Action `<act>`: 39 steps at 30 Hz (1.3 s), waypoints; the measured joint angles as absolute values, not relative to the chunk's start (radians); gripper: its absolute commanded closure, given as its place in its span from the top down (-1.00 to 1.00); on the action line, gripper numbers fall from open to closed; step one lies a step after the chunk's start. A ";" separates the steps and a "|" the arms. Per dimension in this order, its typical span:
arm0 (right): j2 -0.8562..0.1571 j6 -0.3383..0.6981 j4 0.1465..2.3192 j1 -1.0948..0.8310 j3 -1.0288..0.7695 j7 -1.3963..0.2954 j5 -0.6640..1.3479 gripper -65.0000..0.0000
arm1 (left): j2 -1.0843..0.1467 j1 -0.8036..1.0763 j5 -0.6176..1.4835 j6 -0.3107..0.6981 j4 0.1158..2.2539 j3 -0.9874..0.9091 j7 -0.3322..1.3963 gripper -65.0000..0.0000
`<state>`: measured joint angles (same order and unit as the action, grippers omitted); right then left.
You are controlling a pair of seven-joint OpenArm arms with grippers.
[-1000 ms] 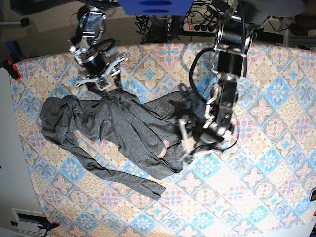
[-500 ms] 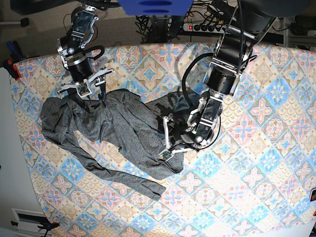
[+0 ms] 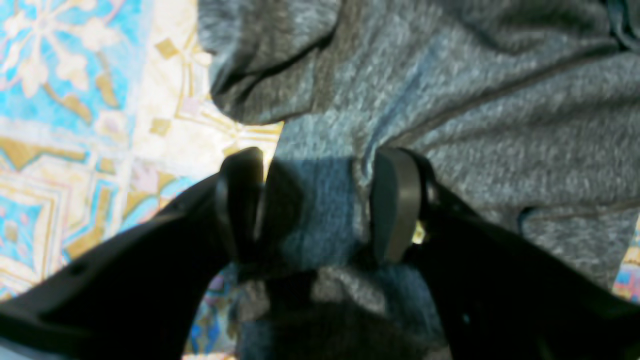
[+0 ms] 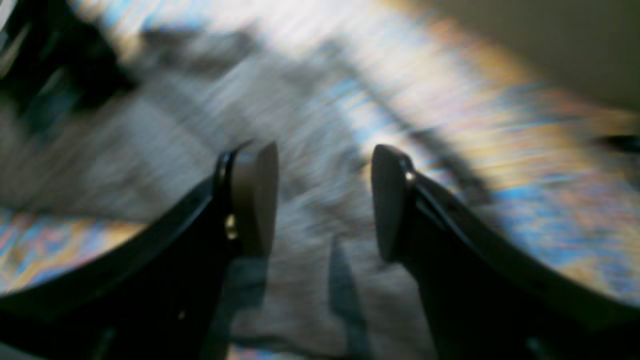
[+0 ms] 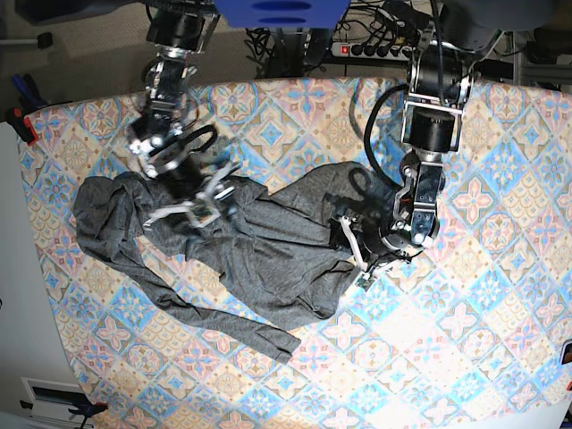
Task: Layout the t-shirt on the table in an organized manner, then fold the t-shirt properly
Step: 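Release the shirt with both grippers and reach the left gripper to a new fold, then grasp the grey shirt fabric with both grippers near its middle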
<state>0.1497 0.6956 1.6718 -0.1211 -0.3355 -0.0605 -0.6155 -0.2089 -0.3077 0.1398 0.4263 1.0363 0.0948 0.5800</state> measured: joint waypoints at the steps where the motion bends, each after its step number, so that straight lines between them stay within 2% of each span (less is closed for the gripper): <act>1: 0.149 0.697 1.671 -0.113 -0.311 -0.081 -0.617 -0.11 | -0.216 -0.299 0.146 0.427 1.040 0.096 0.576 0.03; 9: 0.150 0.688 1.559 0.017 -0.129 -0.181 -0.605 -0.11 | -0.294 -0.177 0.178 0.434 1.182 0.089 0.564 0.03; 17: 0.142 0.678 1.388 0.109 -0.130 -0.177 -0.603 -0.11 | -0.325 -0.093 0.176 0.449 1.248 -0.091 0.595 0.03; 23: 0.144 0.689 1.272 0.110 -0.129 -0.191 -0.611 -0.11 | -0.342 -0.072 0.181 0.445 1.253 -0.096 0.576 0.03; 37: 0.144 0.687 1.206 0.119 -0.039 -0.181 -0.606 -0.12 | -0.344 -0.072 0.183 0.445 1.254 -0.096 0.579 0.03; 39: 0.142 0.682 1.179 0.118 -0.040 -0.171 -0.599 -0.25 | -0.344 -0.072 0.183 0.445 1.254 -0.096 0.579 0.03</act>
<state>0.1417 0.6815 1.1793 0.1181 -0.0402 -0.1715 -0.5995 -0.3439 -0.0719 0.1833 0.4454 1.2541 -0.0959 0.5793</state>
